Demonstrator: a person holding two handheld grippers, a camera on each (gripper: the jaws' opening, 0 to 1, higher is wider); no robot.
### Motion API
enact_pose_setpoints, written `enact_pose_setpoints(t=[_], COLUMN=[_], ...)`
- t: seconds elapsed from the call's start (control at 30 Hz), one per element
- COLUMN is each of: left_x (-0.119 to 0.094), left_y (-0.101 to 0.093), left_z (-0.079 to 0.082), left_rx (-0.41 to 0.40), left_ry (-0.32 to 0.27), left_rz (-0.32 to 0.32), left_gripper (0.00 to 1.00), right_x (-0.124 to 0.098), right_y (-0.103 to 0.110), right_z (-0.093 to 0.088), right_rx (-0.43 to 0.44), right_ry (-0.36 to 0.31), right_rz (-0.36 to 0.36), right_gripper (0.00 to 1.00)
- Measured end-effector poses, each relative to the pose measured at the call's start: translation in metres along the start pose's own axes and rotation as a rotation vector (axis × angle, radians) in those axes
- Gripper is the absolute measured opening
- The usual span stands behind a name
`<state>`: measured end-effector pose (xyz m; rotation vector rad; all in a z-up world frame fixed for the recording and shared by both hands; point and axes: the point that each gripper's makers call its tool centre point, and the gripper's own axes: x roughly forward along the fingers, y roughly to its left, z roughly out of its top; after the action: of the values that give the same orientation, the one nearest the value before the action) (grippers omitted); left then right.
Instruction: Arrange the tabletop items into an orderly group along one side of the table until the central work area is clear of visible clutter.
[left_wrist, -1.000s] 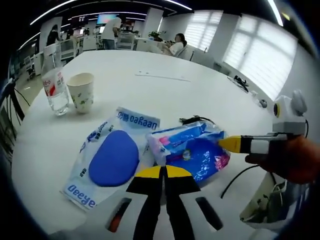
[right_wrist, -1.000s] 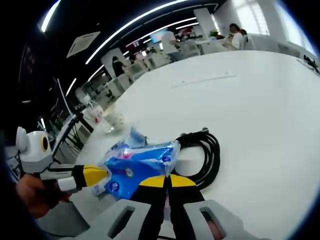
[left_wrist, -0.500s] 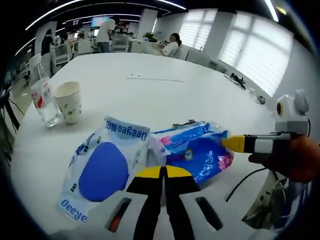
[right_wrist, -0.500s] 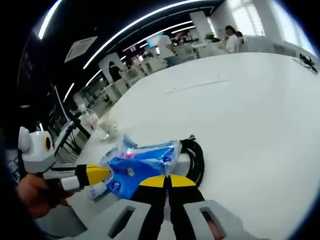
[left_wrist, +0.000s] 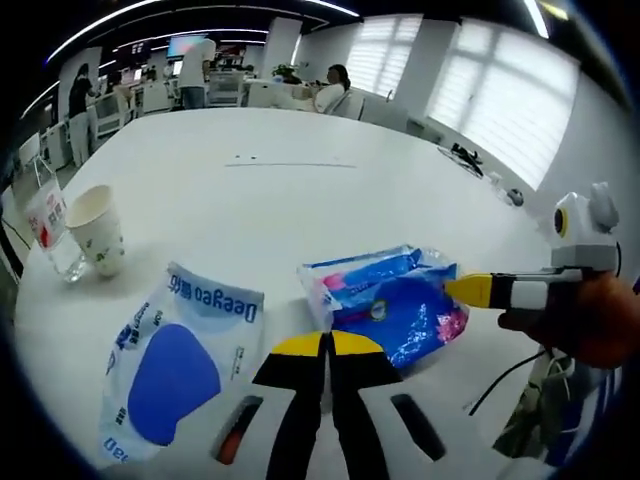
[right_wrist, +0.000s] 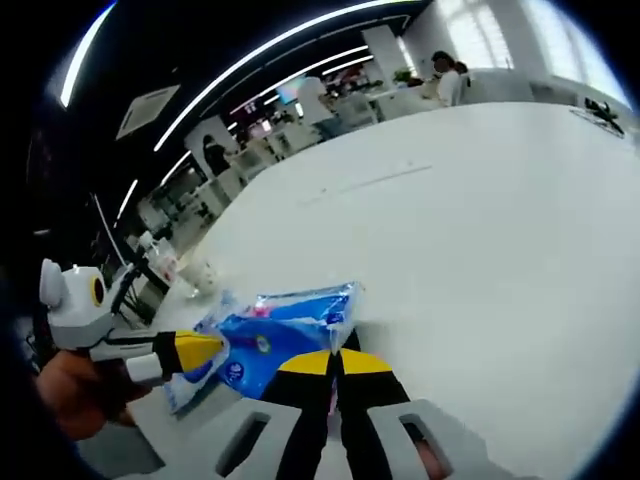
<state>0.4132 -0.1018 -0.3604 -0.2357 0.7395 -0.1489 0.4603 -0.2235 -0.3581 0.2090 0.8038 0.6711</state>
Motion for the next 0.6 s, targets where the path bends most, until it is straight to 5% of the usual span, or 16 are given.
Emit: enact_pose_setpoints(t=[0.6], left_x=[0.041], left_y=[0.015], left_z=[0.066], left_rx=[0.009], left_ry=[-0.037], left_rz=[0.004], left_gripper=[0.00], right_x=[0.046], right_y=[-0.011], right_z=[0.054], right_rx=[-0.042], right_ry=[-0.009], right_rz=[0.016], right_gripper=[0.00])
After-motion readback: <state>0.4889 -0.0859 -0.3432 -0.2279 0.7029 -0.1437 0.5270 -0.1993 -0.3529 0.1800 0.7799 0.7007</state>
